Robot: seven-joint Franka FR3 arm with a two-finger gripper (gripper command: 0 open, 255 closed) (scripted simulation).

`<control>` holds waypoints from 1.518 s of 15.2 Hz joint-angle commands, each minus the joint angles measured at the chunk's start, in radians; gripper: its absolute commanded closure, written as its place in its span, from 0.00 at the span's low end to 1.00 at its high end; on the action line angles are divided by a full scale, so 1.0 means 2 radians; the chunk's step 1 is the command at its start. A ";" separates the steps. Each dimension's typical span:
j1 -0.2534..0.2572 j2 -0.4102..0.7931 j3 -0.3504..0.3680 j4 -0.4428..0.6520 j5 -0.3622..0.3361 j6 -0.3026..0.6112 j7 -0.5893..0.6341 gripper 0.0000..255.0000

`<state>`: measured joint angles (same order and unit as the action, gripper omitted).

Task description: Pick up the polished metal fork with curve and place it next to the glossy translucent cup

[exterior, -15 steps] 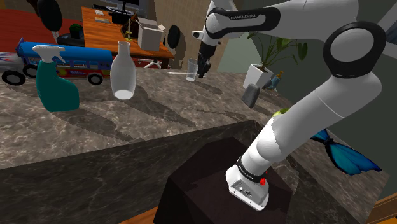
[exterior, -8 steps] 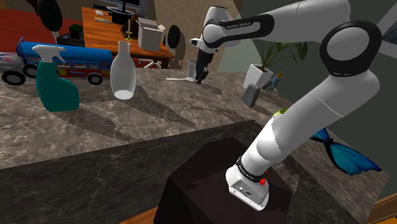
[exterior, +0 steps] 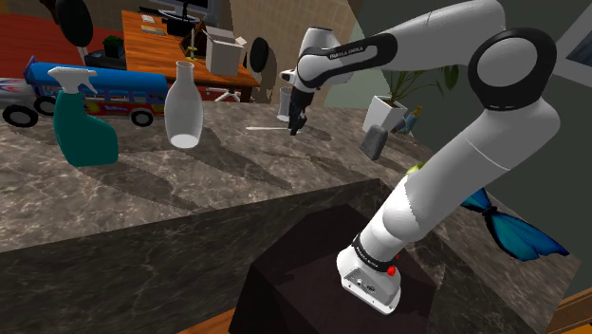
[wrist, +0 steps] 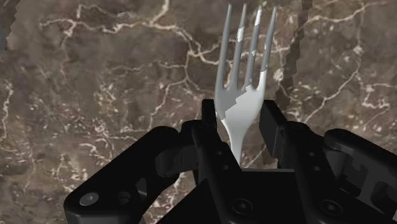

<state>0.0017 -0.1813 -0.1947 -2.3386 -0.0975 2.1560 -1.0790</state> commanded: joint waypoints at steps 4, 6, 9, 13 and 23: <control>0.000 0.018 -0.002 -0.018 0.001 0.036 -0.001 1.00; 0.000 0.026 -0.003 -0.024 0.002 0.050 -0.001 1.00; 0.000 0.039 -0.004 -0.033 0.004 0.072 -0.002 1.00; 0.000 0.046 -0.004 -0.038 0.005 0.084 -0.003 1.00; 0.000 0.046 -0.004 -0.038 0.005 0.084 -0.003 0.00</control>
<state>0.0008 -0.0885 -0.2029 -2.4148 -0.0880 2.3247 -1.0841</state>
